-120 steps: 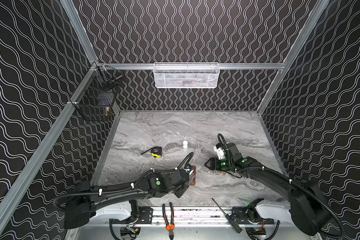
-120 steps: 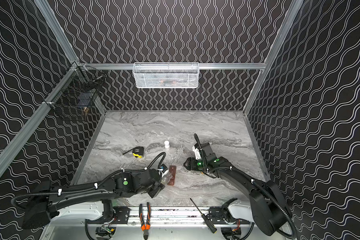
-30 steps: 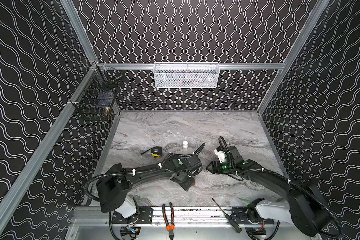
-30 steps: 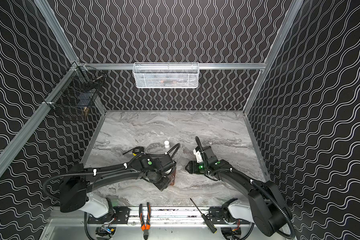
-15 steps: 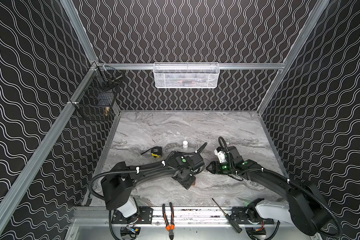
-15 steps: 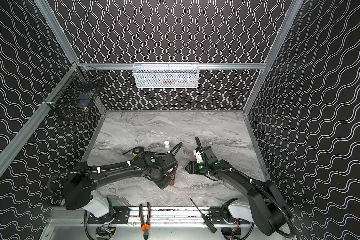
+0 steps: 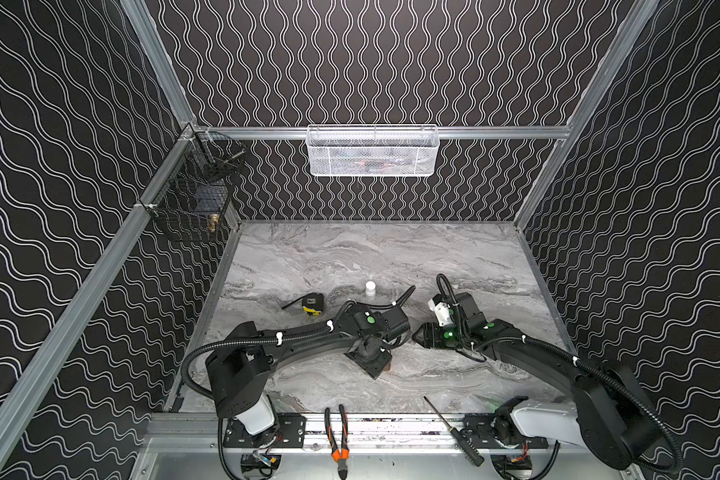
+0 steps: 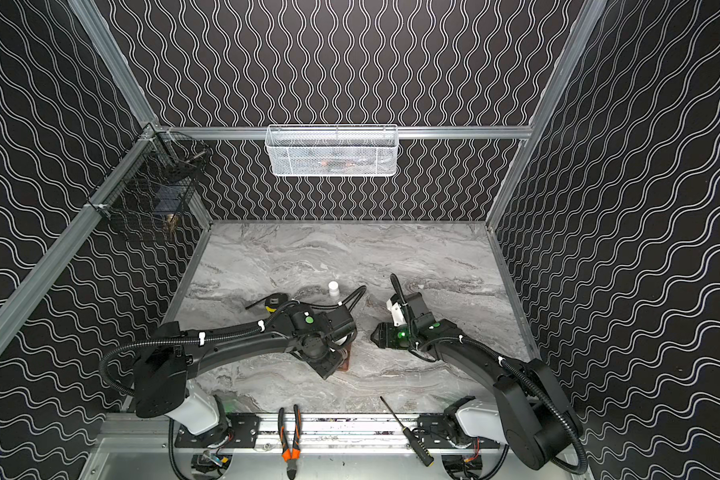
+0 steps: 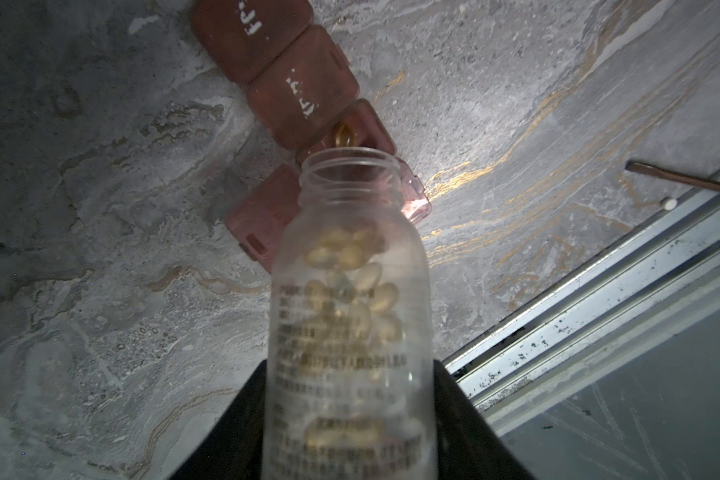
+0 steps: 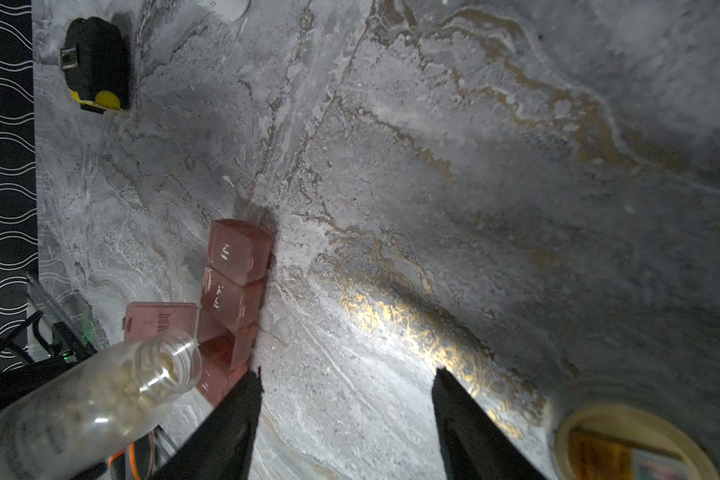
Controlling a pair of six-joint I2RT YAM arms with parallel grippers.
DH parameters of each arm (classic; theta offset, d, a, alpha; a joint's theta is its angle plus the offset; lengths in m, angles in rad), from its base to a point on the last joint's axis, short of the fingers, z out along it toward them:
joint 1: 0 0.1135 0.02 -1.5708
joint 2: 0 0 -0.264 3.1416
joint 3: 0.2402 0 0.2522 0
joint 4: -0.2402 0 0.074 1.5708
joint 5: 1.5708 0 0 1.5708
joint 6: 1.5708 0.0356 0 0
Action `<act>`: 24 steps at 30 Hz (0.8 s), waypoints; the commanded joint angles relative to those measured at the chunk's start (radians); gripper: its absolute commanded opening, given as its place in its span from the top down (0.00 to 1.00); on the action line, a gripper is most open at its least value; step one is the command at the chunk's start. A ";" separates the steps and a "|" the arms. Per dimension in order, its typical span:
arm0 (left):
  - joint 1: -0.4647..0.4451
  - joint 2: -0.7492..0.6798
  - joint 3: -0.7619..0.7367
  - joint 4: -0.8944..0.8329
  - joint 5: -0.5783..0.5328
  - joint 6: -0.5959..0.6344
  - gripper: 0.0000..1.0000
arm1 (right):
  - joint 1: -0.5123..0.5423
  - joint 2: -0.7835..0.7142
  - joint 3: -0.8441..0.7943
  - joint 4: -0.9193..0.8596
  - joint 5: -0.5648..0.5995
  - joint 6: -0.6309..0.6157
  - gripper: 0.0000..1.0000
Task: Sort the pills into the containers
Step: 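Tilt the capsule bottle with the left gripper to pour capsules into a compartment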
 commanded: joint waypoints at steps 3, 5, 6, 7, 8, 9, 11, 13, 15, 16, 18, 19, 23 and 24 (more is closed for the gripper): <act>0.001 0.003 0.011 -0.024 -0.011 -0.001 1.00 | 0.000 0.006 0.005 0.013 -0.012 -0.013 0.33; 0.001 0.006 0.018 -0.036 -0.013 -0.001 1.00 | 0.000 0.006 0.006 0.014 -0.012 -0.014 0.33; 0.001 0.009 0.023 -0.044 -0.015 0.001 1.00 | 0.000 0.006 0.006 0.015 -0.013 -0.014 0.32; 0.001 0.013 0.028 -0.052 -0.016 0.001 1.00 | 0.000 0.006 0.006 0.016 -0.012 -0.014 0.32; 0.001 0.018 0.034 -0.059 -0.016 0.002 1.00 | 0.000 0.006 0.007 0.016 -0.012 -0.013 0.33; 0.001 0.021 0.038 -0.064 -0.016 0.002 1.00 | 0.000 0.006 0.006 0.018 -0.014 -0.012 0.33; 0.001 0.025 0.039 -0.070 -0.015 0.003 1.00 | 0.000 0.006 0.005 0.019 -0.015 -0.012 0.32; 0.001 0.029 0.039 -0.069 -0.014 0.004 1.00 | 0.000 0.008 0.004 0.019 -0.015 -0.014 0.33; 0.001 0.032 0.039 -0.066 -0.012 0.003 1.00 | 0.000 0.006 0.002 0.018 -0.015 -0.014 0.33; 0.001 0.034 0.039 -0.067 -0.013 0.002 1.00 | 0.000 0.006 0.002 0.018 -0.015 -0.015 0.32; 0.001 0.040 0.042 -0.072 -0.013 0.003 1.00 | 0.000 0.006 0.002 0.016 -0.014 -0.016 0.32; 0.001 0.041 0.045 -0.074 -0.012 0.003 1.00 | 0.000 0.005 0.001 0.016 -0.015 -0.016 0.32; 0.001 0.032 0.038 -0.066 -0.015 0.002 1.00 | 0.000 0.007 -0.001 0.019 -0.015 -0.015 0.32; 0.001 0.031 0.035 -0.061 -0.017 0.001 1.00 | 0.000 0.009 -0.001 0.020 -0.015 -0.014 0.32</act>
